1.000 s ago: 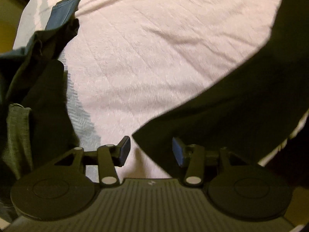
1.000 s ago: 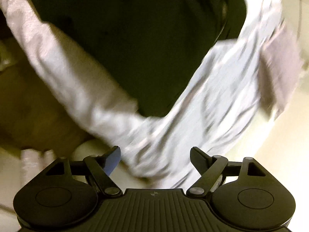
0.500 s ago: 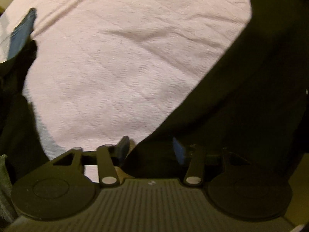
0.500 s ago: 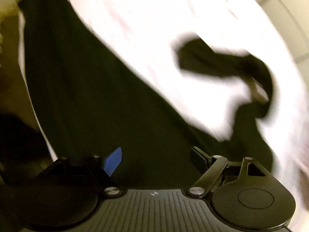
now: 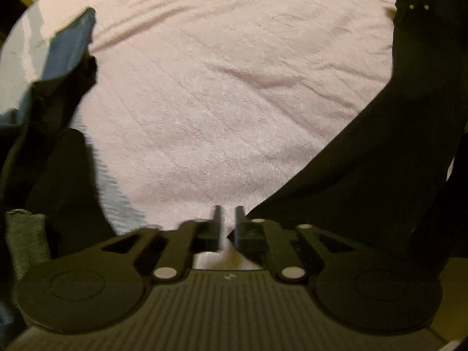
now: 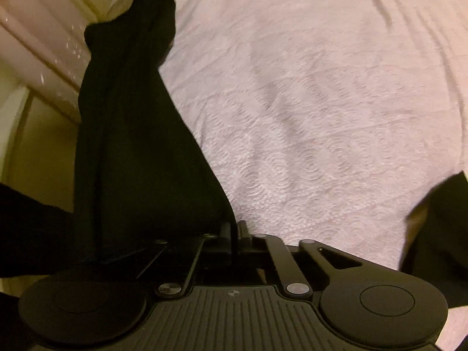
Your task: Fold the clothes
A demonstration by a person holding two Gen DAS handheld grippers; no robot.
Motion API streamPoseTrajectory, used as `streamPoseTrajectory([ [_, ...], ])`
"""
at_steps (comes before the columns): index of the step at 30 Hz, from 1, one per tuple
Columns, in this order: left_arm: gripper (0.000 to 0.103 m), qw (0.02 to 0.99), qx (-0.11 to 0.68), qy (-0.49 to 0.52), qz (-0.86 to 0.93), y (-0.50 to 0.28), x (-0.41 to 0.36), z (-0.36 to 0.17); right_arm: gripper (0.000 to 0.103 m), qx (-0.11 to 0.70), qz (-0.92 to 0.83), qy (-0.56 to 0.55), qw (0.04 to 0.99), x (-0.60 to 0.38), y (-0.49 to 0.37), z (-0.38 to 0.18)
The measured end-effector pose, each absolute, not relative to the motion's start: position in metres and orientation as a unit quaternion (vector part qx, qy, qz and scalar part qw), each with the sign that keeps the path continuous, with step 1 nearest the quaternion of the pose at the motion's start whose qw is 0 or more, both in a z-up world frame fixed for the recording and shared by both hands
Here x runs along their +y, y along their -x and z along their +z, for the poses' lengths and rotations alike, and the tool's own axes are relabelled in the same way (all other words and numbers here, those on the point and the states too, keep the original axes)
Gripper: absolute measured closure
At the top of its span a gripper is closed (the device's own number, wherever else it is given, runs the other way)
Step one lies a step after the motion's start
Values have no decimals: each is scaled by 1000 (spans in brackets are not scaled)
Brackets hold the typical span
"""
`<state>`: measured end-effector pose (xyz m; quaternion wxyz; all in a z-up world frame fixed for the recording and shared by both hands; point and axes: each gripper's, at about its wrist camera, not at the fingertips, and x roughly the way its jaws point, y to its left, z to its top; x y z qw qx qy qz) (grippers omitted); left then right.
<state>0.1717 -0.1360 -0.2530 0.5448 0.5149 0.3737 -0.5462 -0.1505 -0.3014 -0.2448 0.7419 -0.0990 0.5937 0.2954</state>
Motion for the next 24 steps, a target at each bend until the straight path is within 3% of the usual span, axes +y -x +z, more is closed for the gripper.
streamPoseTrajectory([
  [1, 73, 538, 388, -510, -548, -174, -140, -259, 103, 591, 294, 101, 744, -303, 152, -242],
  [2, 71, 530, 402, -507, -548, -176, -143, -266, 103, 588, 291, 104, 748, -303, 153, -240],
  [7, 72, 479, 427, -533, -551, -165, -145, -295, 103, 573, 268, 104, 767, -303, 167, -222],
  [8, 85, 483, 422, -535, -549, -163, -144, -295, 103, 572, 264, 103, 770, -303, 169, -219],
  [10, 102, 502, 413, -528, -547, -168, -143, -280, 103, 570, 257, 103, 773, -302, 173, -214],
  [14, 103, 545, 393, -500, -546, -185, -141, -242, 103, 561, 217, 98, 793, -315, 165, -200],
  [21, 102, 596, 382, -527, -470, -206, -150, -254, 103, 569, 152, 87, 803, -331, 142, -223],
  [23, 94, 599, 364, -525, -484, -192, -142, -246, 102, 567, 140, 99, 805, -328, 143, -224],
  [24, 90, 598, 357, -521, -494, -182, -136, -241, 96, 560, 129, 103, 812, -327, 148, -220],
])
